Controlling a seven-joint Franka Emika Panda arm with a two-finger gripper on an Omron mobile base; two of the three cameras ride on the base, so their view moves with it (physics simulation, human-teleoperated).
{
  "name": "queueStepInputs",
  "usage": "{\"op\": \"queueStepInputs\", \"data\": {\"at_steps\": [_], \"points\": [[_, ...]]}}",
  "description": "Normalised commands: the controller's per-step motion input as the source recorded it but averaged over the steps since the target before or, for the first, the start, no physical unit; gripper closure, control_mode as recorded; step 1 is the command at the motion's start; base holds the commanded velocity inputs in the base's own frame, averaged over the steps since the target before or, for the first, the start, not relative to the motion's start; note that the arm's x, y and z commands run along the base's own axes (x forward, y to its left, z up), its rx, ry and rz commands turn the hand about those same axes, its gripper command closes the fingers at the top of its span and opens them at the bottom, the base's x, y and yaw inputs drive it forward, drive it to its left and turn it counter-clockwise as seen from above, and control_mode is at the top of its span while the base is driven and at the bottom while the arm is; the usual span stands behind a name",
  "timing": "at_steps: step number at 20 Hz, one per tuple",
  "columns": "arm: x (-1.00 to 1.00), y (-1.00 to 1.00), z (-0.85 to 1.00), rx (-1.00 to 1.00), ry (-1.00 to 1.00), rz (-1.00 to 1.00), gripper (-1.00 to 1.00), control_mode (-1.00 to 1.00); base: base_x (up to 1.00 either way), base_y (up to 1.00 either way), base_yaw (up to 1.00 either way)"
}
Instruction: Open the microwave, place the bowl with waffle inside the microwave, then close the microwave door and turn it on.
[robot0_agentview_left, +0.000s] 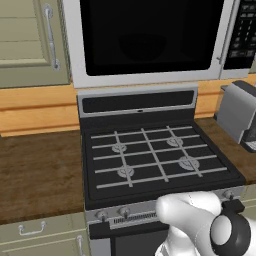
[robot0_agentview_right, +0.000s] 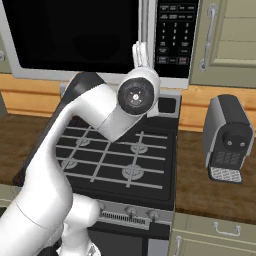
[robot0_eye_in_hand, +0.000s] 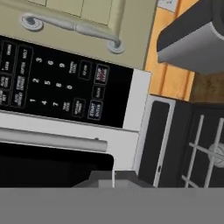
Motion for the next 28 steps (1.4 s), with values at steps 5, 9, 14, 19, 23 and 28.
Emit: {"op": "queueStepInputs", "data": {"at_steps": [5, 9, 14, 19, 23, 28], "points": [[0.1, -0.16, -0.25, 0.29, -0.03, 0.0, 1.0, -1.0, 0.0, 0.0, 0.0], [0.23, 0.01, 0.06, 0.25, -0.29, 0.0, 1.0, -1.0, 0.0, 0.0, 0.0], [0.3, 0.05, 0.01, 0.06, -0.12, 0.0, 1.0, -1.0, 0.0, 0.0, 0.0], [0.46, -0.06, 0.0, 0.01, 0.03, -0.01, 1.0, -1.0, 0.0, 0.0, 0.0], [0.35, -0.26, 0.0, 0.04, 0.05, 0.01, 1.0, -1.0, 0.0, 0.0, 0.0], [0.34, -0.19, 0.03, 0.03, 0.0, 0.0, 1.0, -1.0, 0.0, 0.0, 0.0]]}}
